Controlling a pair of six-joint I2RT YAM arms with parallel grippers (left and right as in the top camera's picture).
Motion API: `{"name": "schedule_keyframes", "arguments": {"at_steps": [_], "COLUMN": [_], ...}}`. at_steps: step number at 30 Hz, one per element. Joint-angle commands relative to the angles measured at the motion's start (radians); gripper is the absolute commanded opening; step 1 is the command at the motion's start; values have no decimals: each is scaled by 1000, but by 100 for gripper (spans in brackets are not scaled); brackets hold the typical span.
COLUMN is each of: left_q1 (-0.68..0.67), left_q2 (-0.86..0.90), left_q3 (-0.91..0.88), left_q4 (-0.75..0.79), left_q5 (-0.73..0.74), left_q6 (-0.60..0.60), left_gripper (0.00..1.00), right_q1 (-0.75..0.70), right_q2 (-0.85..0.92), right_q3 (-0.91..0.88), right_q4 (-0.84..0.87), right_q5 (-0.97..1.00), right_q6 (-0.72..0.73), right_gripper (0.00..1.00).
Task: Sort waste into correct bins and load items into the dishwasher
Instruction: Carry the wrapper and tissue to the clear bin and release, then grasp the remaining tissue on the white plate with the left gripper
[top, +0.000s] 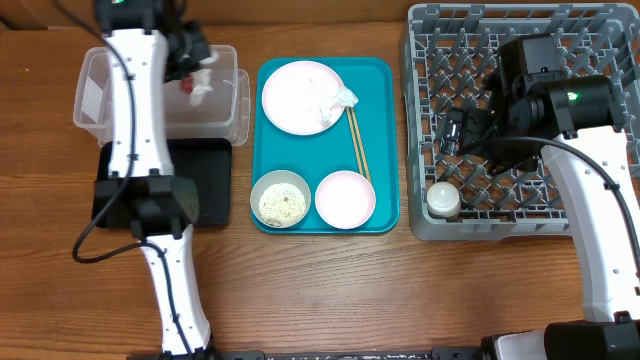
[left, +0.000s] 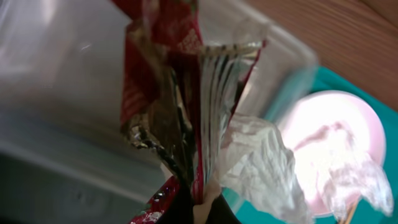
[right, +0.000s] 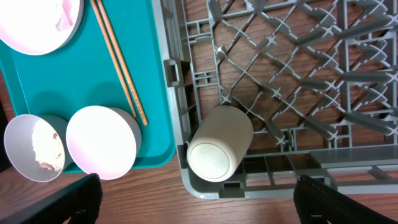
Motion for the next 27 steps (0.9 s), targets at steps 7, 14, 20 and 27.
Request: {"name": "schedule_keyframes", "arguments": {"at_steps": [7,14,20,27], "left_q1": [47,47,47,0], "left_q2": [-30,-30,-30,-30], "left_q3": [-140,-180,-116,81], "left_q4": [-48,34,93,138], "left_q5": [-203,-201,-35,318], "left_q6": [-577,-575,-280,163], "left_gripper": [29,68,78,86], "right_q1": [-2,-2,-2,-2], "right_q2": [-6,-6,-6,-6], "right_q3": [12,12,12,12], "right_q4": [3,-1,0,5], "right_q5": [-11,-11,-10,-10], "right_q6": [-4,-5,-5,-8], "right_gripper": [100,100,100,100]}}
